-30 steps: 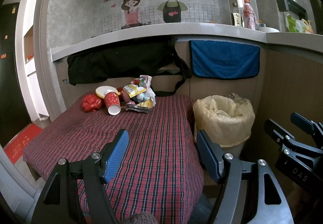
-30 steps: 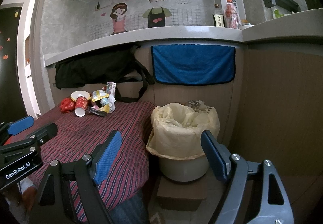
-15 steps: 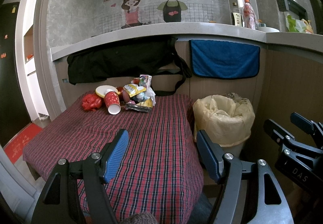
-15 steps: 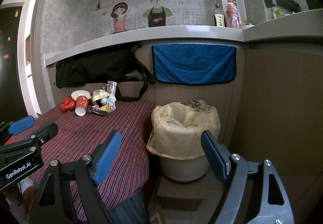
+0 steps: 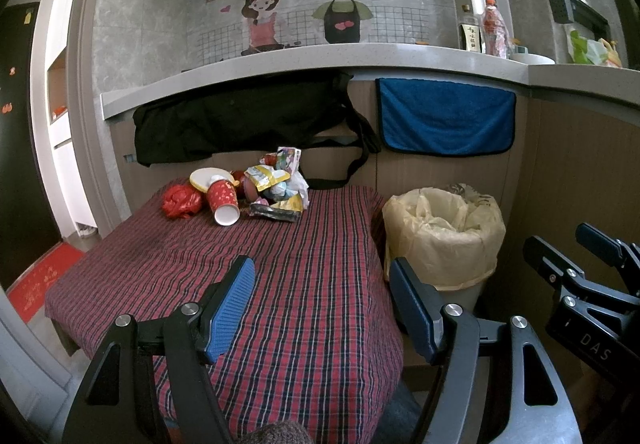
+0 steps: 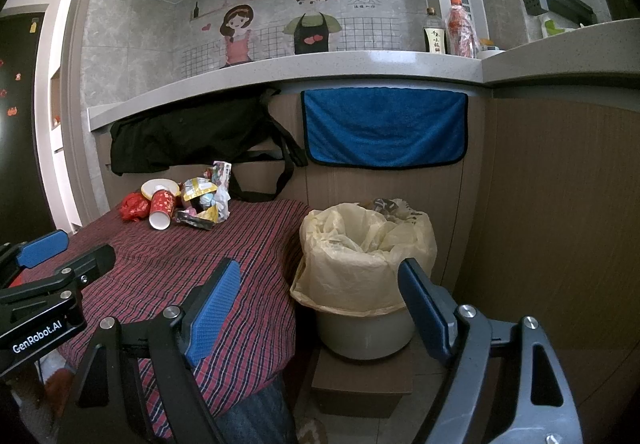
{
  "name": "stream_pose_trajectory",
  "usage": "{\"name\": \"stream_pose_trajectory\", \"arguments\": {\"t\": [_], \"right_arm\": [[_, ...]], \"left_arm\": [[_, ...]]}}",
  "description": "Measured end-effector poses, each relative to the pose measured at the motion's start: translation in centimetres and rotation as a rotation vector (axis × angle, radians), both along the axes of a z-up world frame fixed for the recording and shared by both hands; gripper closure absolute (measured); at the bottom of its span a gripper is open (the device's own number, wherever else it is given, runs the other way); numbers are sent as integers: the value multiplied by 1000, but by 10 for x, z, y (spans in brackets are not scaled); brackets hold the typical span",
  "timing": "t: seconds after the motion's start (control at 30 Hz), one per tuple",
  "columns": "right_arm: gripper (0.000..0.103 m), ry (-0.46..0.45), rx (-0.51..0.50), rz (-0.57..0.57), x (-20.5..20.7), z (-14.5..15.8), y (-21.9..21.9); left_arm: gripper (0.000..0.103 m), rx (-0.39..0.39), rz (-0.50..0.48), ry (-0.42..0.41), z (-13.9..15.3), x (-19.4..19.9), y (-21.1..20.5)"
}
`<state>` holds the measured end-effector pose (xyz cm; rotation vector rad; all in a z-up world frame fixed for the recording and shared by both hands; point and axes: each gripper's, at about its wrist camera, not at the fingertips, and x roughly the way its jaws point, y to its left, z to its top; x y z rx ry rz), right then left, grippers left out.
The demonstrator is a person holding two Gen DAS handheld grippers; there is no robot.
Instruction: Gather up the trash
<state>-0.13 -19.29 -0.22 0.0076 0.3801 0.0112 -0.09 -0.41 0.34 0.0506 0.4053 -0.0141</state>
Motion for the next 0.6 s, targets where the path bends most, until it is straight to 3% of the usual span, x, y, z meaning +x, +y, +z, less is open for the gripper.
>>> {"name": "stream_pose_trajectory", "arguments": {"t": [0.6], "right_arm": [[24,0,-5,3,0,-1,2]], "left_arm": [[33,-6,6,1,-14,1,-2]]}}
